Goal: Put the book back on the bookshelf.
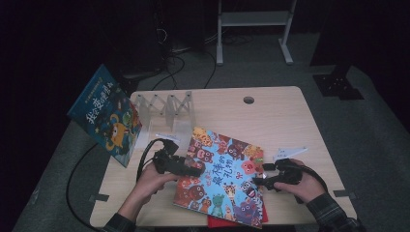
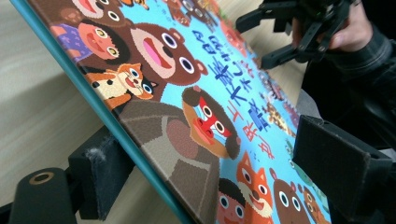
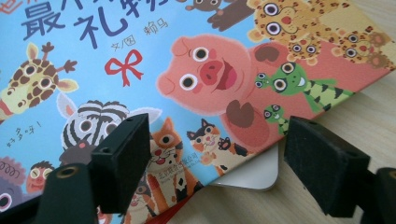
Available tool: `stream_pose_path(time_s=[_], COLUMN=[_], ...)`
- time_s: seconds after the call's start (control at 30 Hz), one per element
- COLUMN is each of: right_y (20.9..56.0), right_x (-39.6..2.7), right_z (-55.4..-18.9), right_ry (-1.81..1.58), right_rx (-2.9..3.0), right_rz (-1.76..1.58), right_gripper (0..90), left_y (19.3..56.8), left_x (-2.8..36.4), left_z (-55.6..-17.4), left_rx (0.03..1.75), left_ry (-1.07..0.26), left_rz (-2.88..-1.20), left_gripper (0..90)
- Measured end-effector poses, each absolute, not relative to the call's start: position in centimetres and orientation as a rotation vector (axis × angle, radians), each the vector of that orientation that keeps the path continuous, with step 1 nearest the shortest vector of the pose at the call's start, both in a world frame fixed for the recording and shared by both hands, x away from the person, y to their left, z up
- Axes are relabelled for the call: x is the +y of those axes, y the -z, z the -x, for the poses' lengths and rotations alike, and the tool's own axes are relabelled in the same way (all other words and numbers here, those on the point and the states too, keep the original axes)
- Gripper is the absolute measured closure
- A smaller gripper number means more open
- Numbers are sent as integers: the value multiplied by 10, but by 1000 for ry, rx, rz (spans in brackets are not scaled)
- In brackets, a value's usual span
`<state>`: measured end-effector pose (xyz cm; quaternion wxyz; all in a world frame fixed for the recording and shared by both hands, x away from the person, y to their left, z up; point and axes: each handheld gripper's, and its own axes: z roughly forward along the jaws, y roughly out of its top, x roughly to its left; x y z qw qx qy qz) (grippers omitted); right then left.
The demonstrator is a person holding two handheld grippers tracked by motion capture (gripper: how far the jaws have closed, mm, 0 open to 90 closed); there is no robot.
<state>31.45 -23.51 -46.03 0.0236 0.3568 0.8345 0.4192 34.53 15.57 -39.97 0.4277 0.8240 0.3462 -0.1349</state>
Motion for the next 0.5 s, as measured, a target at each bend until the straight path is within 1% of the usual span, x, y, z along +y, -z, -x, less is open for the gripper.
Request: stream_pose_path(time_s=[0.1, 0.5], right_y=[460, 461], right_x=[-236, -235], right_z=[-314, -315], right_ry=[-1305, -1327], right_rx=[2586, 2594], right_rz=[-1117, -1138], right_gripper=[199, 186], left_y=[389, 368], left_x=[153, 144], left_z=[-346, -355], left_rx=[845, 824], left_ry=[325, 292], left_rz=[-2051, -2052], left_gripper=[129, 137])
